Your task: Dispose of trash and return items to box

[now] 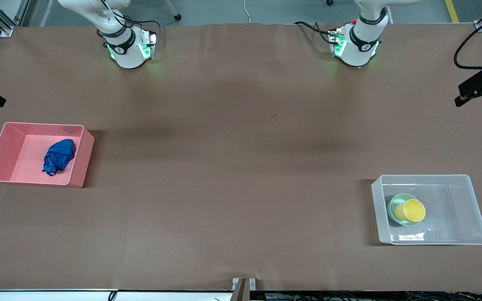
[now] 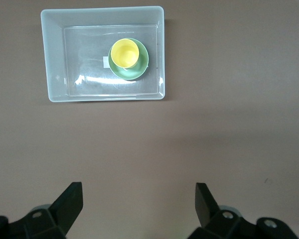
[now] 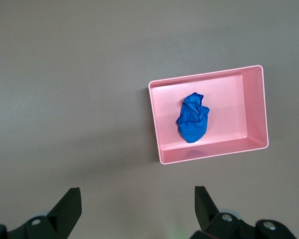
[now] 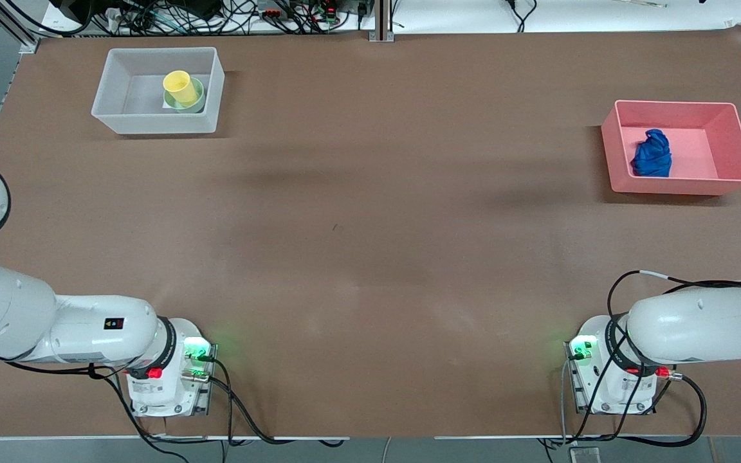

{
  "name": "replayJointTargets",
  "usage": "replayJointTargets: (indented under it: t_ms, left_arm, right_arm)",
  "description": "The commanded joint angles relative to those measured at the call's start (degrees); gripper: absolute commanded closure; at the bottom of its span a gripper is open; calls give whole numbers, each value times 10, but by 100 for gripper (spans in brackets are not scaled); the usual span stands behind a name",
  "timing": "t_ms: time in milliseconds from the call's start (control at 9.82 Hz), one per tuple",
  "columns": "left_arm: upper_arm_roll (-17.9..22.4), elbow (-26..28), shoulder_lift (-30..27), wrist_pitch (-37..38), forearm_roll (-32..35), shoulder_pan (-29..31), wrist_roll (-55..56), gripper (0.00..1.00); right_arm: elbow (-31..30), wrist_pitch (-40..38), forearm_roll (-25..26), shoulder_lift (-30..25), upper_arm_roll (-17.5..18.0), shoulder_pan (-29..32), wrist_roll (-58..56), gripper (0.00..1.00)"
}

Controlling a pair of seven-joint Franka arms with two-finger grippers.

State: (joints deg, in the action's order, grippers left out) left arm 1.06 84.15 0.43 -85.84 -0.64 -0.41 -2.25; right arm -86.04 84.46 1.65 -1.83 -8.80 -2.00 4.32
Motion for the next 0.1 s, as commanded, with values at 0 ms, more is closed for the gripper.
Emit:
replayJointTargets:
  t_ms: [0]
  left_arm:
    - [3, 33, -9, -12, 16, -12, 15, 1]
  right_arm:
    - [8, -7, -5, 3, -4, -4, -3, 0]
